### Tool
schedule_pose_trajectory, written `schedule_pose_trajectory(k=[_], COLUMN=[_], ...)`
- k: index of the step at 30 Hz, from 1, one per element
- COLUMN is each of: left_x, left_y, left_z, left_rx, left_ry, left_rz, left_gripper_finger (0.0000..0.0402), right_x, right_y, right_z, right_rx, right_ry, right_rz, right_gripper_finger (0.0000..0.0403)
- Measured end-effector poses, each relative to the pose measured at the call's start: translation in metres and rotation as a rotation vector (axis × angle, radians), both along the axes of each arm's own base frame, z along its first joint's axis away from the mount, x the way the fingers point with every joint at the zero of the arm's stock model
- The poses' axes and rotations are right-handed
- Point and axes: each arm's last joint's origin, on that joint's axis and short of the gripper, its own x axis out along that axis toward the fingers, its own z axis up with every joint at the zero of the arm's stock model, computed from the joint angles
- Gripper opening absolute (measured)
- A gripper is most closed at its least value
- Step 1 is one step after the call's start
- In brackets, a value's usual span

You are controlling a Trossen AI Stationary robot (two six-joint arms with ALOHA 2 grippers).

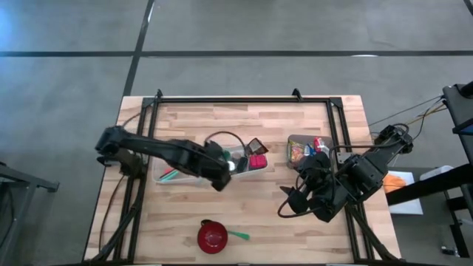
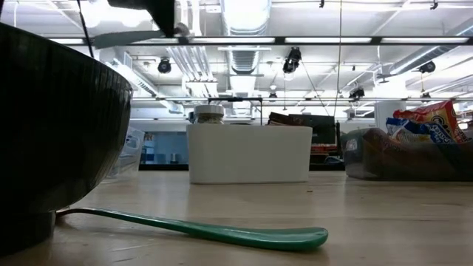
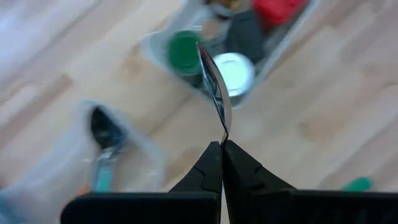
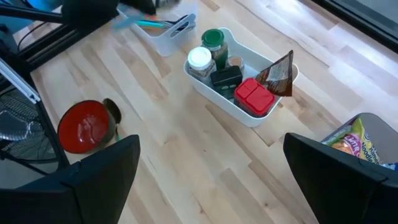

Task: Pick & Place Food Item
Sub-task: Put the blue spoon into the transparent bin

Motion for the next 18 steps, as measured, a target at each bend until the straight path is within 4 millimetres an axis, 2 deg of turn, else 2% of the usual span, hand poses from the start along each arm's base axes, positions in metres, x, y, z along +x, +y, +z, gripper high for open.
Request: schedule_pose_trajectory(k=[4,8,14,18], left_x=[-0.030,-0.072,-0.126,-0.139], left_y=[0.017,0.038,0.063,0.067], left_z=[0.001,-0.008,-0.046,-0.071], left_rx=[0.022,0.031,0.027,0.023], left_ry=[0.034,0.068,0.129,0.127], left_rz=[-0.005,0.036,0.112,0.088], left_gripper_finger=[0.0000,0.0000,0.0000,0.0000], right_x=[0.000,0.000,0.000,0.000], right_y=[0.000,0.000,0.000,0.000], right_z=[0.000,0.000,0.000,0.000], right_rx=[0.000,0.002,0.011,0.023], right_ry=[0.000,-0.002,-0.006,-0.012], right_rz=[0.000,-0.004,-0.014,-0.029], right_gripper_finger=[0.0394,0.0394,0.0394,0.0394])
